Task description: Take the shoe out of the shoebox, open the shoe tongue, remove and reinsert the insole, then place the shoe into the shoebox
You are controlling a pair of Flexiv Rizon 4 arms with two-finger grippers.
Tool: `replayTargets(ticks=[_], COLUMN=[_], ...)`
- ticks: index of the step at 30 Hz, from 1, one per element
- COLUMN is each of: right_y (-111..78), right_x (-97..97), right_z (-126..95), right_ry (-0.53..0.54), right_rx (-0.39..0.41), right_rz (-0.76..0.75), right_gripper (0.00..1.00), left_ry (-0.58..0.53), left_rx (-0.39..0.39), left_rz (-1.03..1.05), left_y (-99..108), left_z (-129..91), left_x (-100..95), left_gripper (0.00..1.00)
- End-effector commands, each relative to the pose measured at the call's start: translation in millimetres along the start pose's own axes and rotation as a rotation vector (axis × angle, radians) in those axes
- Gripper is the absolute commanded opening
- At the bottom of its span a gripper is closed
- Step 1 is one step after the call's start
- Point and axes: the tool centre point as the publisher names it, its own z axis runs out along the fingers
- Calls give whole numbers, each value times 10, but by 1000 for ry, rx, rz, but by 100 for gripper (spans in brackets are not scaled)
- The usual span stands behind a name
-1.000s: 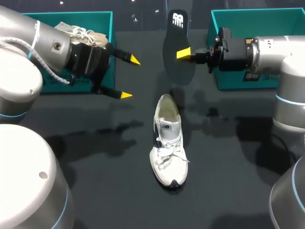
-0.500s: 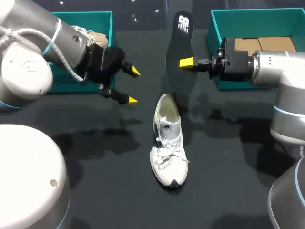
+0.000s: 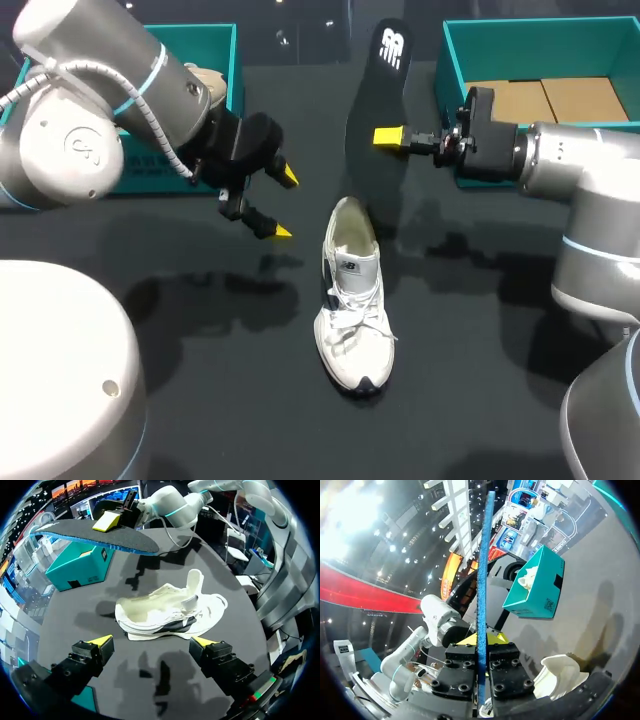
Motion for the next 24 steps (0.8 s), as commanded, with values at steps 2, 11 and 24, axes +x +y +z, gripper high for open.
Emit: replayTargets(ticks=[2, 11, 24], right_y=[-89, -89, -186], right_x=[-131, -131, -316], right_z=[54, 54, 76], right_ry=[39, 39, 42], right_rx=[-22, -22, -39], right_rz=[-40, -40, -147], right_gripper=[0, 0, 0], left_ry=[38, 38, 55], left_rx=[-61, -61, -74], left_rz=[-15, -15, 9], left_y=[82, 82, 169], left_z=[200, 200, 532], left_x=[-36, -36, -14], left_gripper=[100, 100, 100])
